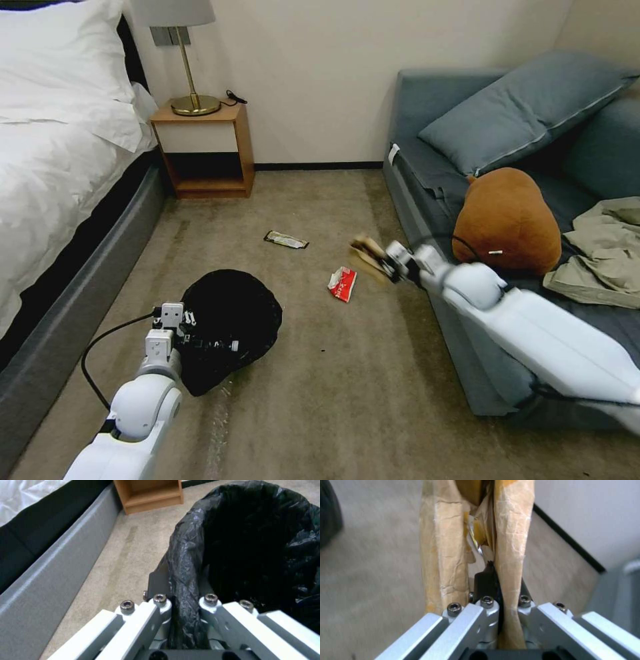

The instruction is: Pick up the trash bin, then pick up the garbage on the floor and place it into the trash bin.

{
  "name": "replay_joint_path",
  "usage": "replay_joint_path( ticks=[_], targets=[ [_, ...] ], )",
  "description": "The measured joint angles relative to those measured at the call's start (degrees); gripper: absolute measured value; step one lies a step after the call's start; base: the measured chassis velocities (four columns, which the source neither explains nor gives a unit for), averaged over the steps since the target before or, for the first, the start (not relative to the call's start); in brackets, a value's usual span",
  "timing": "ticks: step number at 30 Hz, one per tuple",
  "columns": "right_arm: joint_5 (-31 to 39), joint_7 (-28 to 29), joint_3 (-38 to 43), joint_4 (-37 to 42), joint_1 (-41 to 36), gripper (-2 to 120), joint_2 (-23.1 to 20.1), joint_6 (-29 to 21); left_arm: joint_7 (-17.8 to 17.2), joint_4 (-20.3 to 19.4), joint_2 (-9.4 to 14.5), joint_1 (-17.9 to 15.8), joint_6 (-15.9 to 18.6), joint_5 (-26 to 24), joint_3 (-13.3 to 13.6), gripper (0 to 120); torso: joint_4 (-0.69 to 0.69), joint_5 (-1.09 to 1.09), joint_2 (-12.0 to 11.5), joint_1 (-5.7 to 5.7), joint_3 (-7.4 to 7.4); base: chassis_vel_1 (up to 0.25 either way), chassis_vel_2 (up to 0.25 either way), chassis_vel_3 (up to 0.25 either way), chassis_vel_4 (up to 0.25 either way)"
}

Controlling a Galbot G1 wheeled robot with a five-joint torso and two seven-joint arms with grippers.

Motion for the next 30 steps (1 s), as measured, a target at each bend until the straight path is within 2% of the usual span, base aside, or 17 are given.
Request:
replay_joint_path(
  ticks=[1, 2, 7, 9, 11, 12, 13, 15, 16, 17, 19, 25, 30],
  targets=[
    [1.5, 0.8, -2.7, -0.7, 2.7, 0, 1.9, -0.2, 0.0, 0.1, 0.0, -0.1, 0.0, 0.0, -0.1, 3, 0.00, 0.00, 0.0, 0.00, 0.00, 0.000, 0.000, 0.000, 0.000],
    [1.5, 0.8, -2.7, -0.7, 2.7, 0, 1.9, -0.2, 0.0, 0.1, 0.0, -0.1, 0.0, 0.0, -0.1, 3, 0.00, 0.00, 0.0, 0.00, 0.00, 0.000, 0.000, 0.000, 0.000],
    [5.3, 3.1, -9.2, -3.0, 7.3, 0, 8.0, 0.7, 0.0, 1.1, -0.2, -1.1, 0.0, -0.6, -0.5, 3, -0.02, 0.01, 0.0, 0.00, 0.00, 0.000, 0.000, 0.000, 0.000],
    [5.8, 3.2, -10.1, -3.4, 7.8, 0, 9.2, 1.1, 0.0, 1.3, -0.2, -1.2, 0.0, -0.7, -0.5, 3, -0.02, 0.01, 0.0, 0.00, 0.00, 0.000, 0.000, 0.000, 0.000],
    [7.3, 3.8, -12.6, -4.4, 9.0, 0, 13.1, 1.9, -0.1, 2.0, -0.3, -1.7, -0.1, -0.9, -0.7, 3, -0.03, 0.00, 0.0, 0.00, 0.00, 0.000, 0.000, 0.000, 0.000],
    [7.3, 3.8, -12.6, -4.4, 9.0, 0, 13.1, 1.9, -0.1, 2.0, -0.3, -1.7, -0.1, -0.9, -0.7, 3, -0.03, 0.00, 0.0, 0.00, 0.00, 0.000, 0.000, 0.000, 0.000],
    [8.2, 4.4, -14.2, -5.2, 9.5, 0, 16.5, 2.3, -0.1, 2.3, -0.4, -2.0, -0.1, -1.0, -0.7, 3, -0.02, 0.02, 0.0, 0.00, 0.00, 0.000, 0.000, 0.000, 0.000],
    [8.4, 4.5, -14.5, -5.3, 9.6, 0, 17.2, 2.3, -0.1, 2.4, -0.4, -2.1, -0.1, -1.0, -0.7, 3, 0.00, 0.01, 0.0, 0.00, 0.00, 0.000, 0.000, 0.000, 0.000],
    [8.9, 5.1, -15.9, -6.0, 9.9, 0, 20.5, 2.6, -0.1, 2.8, -0.5, -2.5, -0.1, -1.0, -0.7, 3, 0.01, 0.01, 0.0, 0.00, 0.00, 0.000, 0.000, 0.000, 0.000],
    [8.9, 5.1, -15.9, -6.0, 9.9, 0, 20.5, 2.6, -0.1, 2.8, -0.5, -2.5, -0.1, -1.0, -0.7, 3, 0.01, 0.01, 0.0, 0.00, 0.00, 0.000, 0.000, 0.000, 0.000],
    [9.1, 5.9, -17.5, -7.0, 9.9, 0, 23.5, 2.8, -0.1, 3.4, -0.8, -2.9, -0.2, -1.1, -0.6, 3, 0.00, 0.01, 0.0, 0.00, 0.00, 0.000, 0.000, 0.000, 0.000],
    [8.6, 6.6, -19.0, -9.3, 8.7, 0, 27.0, 3.4, -0.3, 3.8, -1.3, -3.6, 0.0, -1.7, -0.1, 3, -0.01, 0.01, 0.0, 0.00, 0.00, 0.000, 0.000, 0.000, 0.000],
    [7.6, 7.7, -19.0, -9.9, 6.7, 0, 27.4, 3.8, -0.4, 3.2, -1.5, -3.5, 0.0, -1.9, -0.1, 3, -0.03, 0.03, 0.0, 0.00, 0.00, 0.000, 0.000, 0.000, 0.000]
  ],
)
